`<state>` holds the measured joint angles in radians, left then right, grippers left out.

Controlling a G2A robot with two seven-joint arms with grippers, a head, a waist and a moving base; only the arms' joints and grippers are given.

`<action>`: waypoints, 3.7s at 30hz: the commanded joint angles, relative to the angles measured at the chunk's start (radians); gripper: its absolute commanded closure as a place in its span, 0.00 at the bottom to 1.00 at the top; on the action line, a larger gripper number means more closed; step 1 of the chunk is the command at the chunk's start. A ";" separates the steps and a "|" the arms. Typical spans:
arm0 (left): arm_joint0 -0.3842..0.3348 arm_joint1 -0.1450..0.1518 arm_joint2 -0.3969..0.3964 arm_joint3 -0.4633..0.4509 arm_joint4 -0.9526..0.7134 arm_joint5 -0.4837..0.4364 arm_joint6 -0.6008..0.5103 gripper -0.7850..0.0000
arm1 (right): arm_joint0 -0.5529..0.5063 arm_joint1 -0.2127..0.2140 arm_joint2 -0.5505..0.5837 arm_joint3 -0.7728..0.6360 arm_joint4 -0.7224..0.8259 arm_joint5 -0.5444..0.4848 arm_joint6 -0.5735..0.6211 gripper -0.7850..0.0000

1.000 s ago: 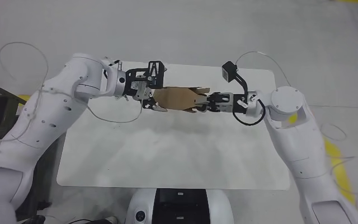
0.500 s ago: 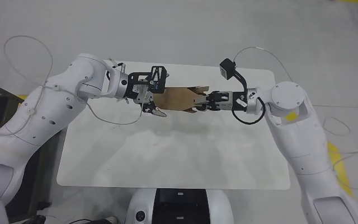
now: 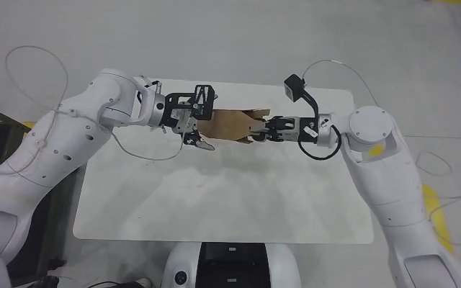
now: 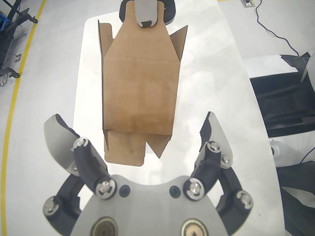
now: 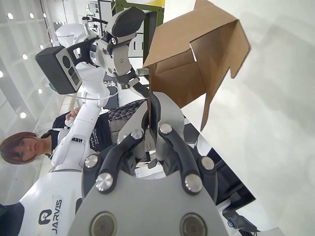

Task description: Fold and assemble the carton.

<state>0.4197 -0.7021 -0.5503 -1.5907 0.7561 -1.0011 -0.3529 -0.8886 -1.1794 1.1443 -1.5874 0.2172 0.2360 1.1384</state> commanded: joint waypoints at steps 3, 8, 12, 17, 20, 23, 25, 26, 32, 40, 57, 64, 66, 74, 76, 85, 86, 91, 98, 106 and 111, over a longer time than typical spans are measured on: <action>0.014 -0.005 -0.011 -0.002 0.042 -0.011 0.021 0.00 | 0.003 0.002 -0.011 -0.008 -0.007 0.000 -0.004 1.00; 0.013 -0.017 -0.007 0.010 0.067 -0.011 0.036 0.00 | 0.012 0.004 -0.026 -0.008 -0.016 -0.004 0.001 1.00; 0.002 -0.028 0.007 0.019 0.079 -0.011 0.034 0.00 | 0.018 0.006 -0.034 -0.010 -0.024 -0.002 0.012 1.00; -0.021 -0.043 0.047 0.035 0.066 -0.011 0.009 0.00 | 0.024 0.008 -0.045 -0.015 -0.028 -0.003 0.016 1.00; -0.041 -0.052 0.072 0.049 0.047 -0.011 -0.008 0.00 | 0.028 0.009 -0.053 -0.019 -0.027 -0.003 0.017 1.00; -0.058 -0.060 0.093 0.061 0.033 -0.011 -0.018 0.00 | 0.032 0.010 -0.061 -0.021 -0.025 -0.003 0.019 1.00; -0.069 -0.064 0.106 0.067 0.028 -0.011 -0.022 0.00 | 0.035 0.010 -0.066 -0.022 -0.024 -0.003 0.021 1.00; -0.073 -0.067 0.112 0.070 0.025 -0.011 -0.022 0.00 | 0.037 0.010 -0.068 -0.023 -0.025 -0.004 0.021 1.00; -0.098 -0.076 0.146 0.086 0.019 -0.011 -0.026 0.00 | 0.043 0.012 -0.082 -0.029 -0.027 -0.004 0.025 1.00; -0.125 -0.075 0.189 0.088 0.015 -0.011 -0.022 0.16 | 0.042 0.018 -0.083 -0.032 -0.027 -0.009 0.037 1.00; -0.179 -0.054 0.261 0.073 0.049 -0.011 0.051 0.55 | 0.055 0.024 -0.098 -0.027 -0.012 -0.011 0.039 1.00; -0.189 -0.048 0.267 0.077 0.067 -0.011 0.078 0.63 | 0.068 0.023 -0.114 -0.022 -0.007 -0.005 0.031 1.00; -0.189 -0.047 0.267 0.078 0.073 -0.011 0.082 0.67 | 0.071 0.023 -0.118 -0.021 -0.007 -0.003 0.028 0.73; -0.184 -0.044 0.265 0.078 0.084 -0.011 0.094 1.00 | 0.072 0.024 -0.122 -0.019 0.001 -0.006 0.014 0.33; -0.182 -0.044 0.264 0.081 0.084 -0.011 0.096 1.00 | 0.071 0.025 -0.121 -0.019 0.005 -0.006 0.009 0.00; -0.162 -0.045 0.232 0.142 0.059 -0.011 0.104 1.00 | 0.055 0.034 -0.067 -0.043 0.044 -0.017 -0.027 0.00; -0.157 -0.045 0.227 0.148 0.050 -0.011 0.112 1.00 | 0.049 0.036 -0.056 -0.051 0.050 -0.028 -0.029 0.00; -0.137 -0.033 0.206 0.160 0.016 -0.011 0.168 1.00 | 0.009 0.045 -0.005 -0.079 0.065 -0.108 -0.063 0.00; -0.119 -0.003 0.201 0.151 0.004 -0.011 0.271 1.00 | -0.049 0.055 0.056 -0.094 0.088 -0.186 -0.117 0.00; -0.103 0.036 0.207 0.139 0.026 -0.011 0.367 1.00 | -0.113 0.068 0.123 -0.120 0.102 -0.230 -0.152 0.00; -0.106 0.053 0.217 0.105 0.046 -0.011 0.447 1.00 | -0.126 0.069 0.114 -0.102 0.095 -0.232 -0.159 0.00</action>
<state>0.3151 -0.6523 -0.3355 -1.4796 0.7971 -1.0123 0.0736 -1.0144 -1.1097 1.2627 -1.6948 0.3125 0.0051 0.9803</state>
